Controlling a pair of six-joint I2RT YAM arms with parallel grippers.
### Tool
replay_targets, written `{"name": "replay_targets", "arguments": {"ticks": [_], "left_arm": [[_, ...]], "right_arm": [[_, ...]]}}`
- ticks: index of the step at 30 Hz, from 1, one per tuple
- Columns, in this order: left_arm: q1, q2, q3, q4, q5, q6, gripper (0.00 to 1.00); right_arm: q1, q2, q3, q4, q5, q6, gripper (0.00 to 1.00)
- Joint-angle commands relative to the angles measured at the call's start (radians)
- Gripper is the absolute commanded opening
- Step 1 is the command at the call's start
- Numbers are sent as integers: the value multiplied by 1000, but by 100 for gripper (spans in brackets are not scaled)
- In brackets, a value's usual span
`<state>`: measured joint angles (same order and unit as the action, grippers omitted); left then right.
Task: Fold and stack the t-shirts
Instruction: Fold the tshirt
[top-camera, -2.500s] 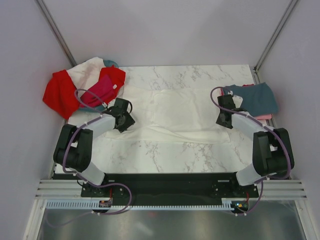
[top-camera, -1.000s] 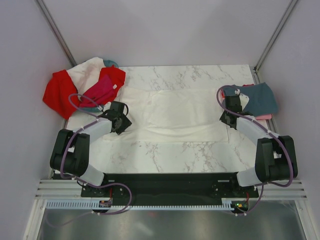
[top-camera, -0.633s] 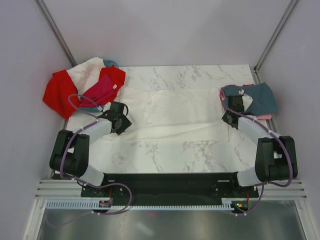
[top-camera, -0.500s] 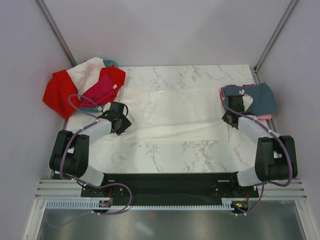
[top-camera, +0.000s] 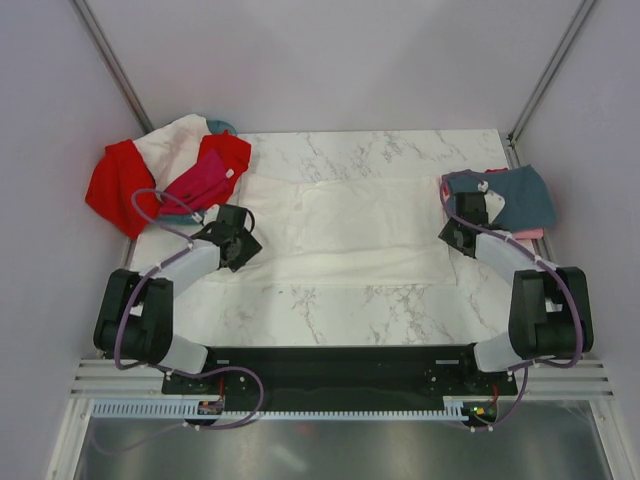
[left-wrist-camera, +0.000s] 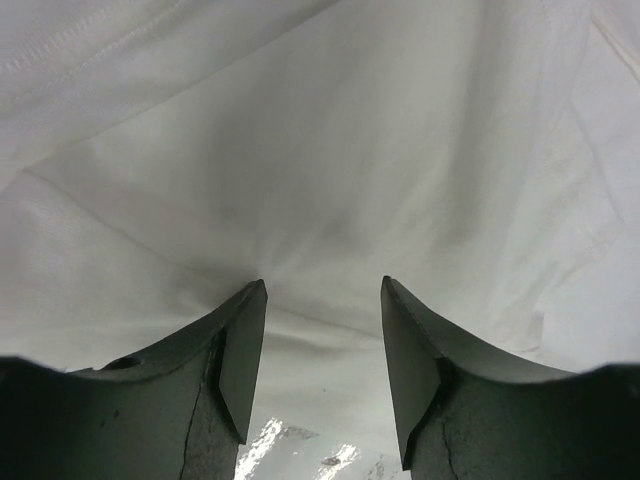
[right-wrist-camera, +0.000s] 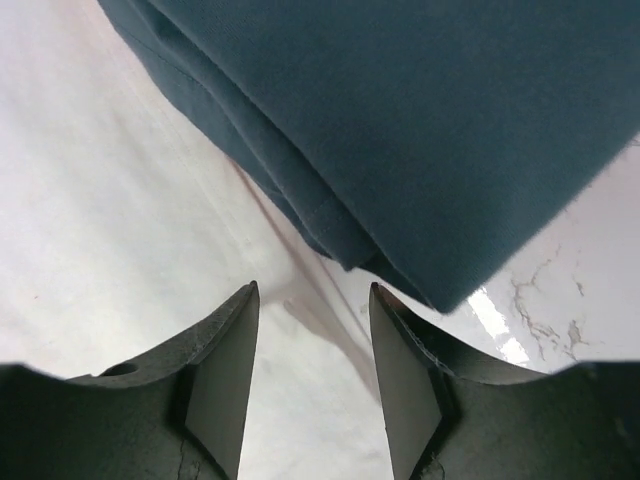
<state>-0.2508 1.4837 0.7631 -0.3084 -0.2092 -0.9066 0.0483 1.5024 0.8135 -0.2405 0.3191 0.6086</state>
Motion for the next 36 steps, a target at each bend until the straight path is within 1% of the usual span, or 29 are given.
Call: {"name": "replay_targets", "arguments": {"ticks": [1,2,4,5,8,10,14,15,16,17,19,20,21,23,24,25,26,29,36], "left_arm": [[-19,-117,-8,-15,-56,23,58],[-27,-175,-16,-15,-61,23,59],[-30,-224,-36,-15,-64,18,59],[-31,-274,-44,-17,-65,17,59],[-28,-336,-73,-46,-91,-6,59],[-25,-393,-105,-86,-113,-47,57],[14,-460,-183,-115,-98,-123,54],[22,-468,-212,-113,-81,-130,54],[31,-470,-222,-112,-72,-133,53],[47,-467,-234,-110,-56,-135,53],[65,-432,-237,-110,-41,-135,53],[93,-415,-235,-110,-26,-127,52],[106,-393,-225,-110,-1,-121,52],[136,-341,-206,-110,10,-106,50],[137,-329,-184,-113,-1,-91,50],[137,-318,-174,-115,-7,-86,50],[139,-309,-165,-116,-10,-83,50],[139,-307,-137,-113,-6,-90,49],[139,-235,-90,-101,-32,-124,49]], "right_arm": [[-4,-116,-20,10,17,0,56],[-5,-140,-42,4,14,0,56],[-2,-206,-80,-20,0,8,55],[-4,-227,-95,-26,-9,14,55],[-4,-321,-155,-57,-44,43,54],[-4,-387,-198,-89,-51,69,54],[-4,-471,-258,-141,-63,115,52],[-4,-496,-269,-151,-75,128,47],[-5,-508,-292,-152,-89,141,45],[-4,-521,-301,-152,-115,151,37],[-4,-525,-326,-149,-126,169,32],[-4,-522,-330,-143,-132,177,29],[-4,-509,-333,-135,-137,175,21],[-4,-487,-330,-125,-144,175,13],[-4,-458,-326,-114,-147,174,5],[-4,-441,-315,-106,-164,171,2],[-4,-408,-307,-92,-176,162,0],[-2,-346,-274,-82,-210,154,0],[-1,-274,-243,-62,-172,172,0]]}}
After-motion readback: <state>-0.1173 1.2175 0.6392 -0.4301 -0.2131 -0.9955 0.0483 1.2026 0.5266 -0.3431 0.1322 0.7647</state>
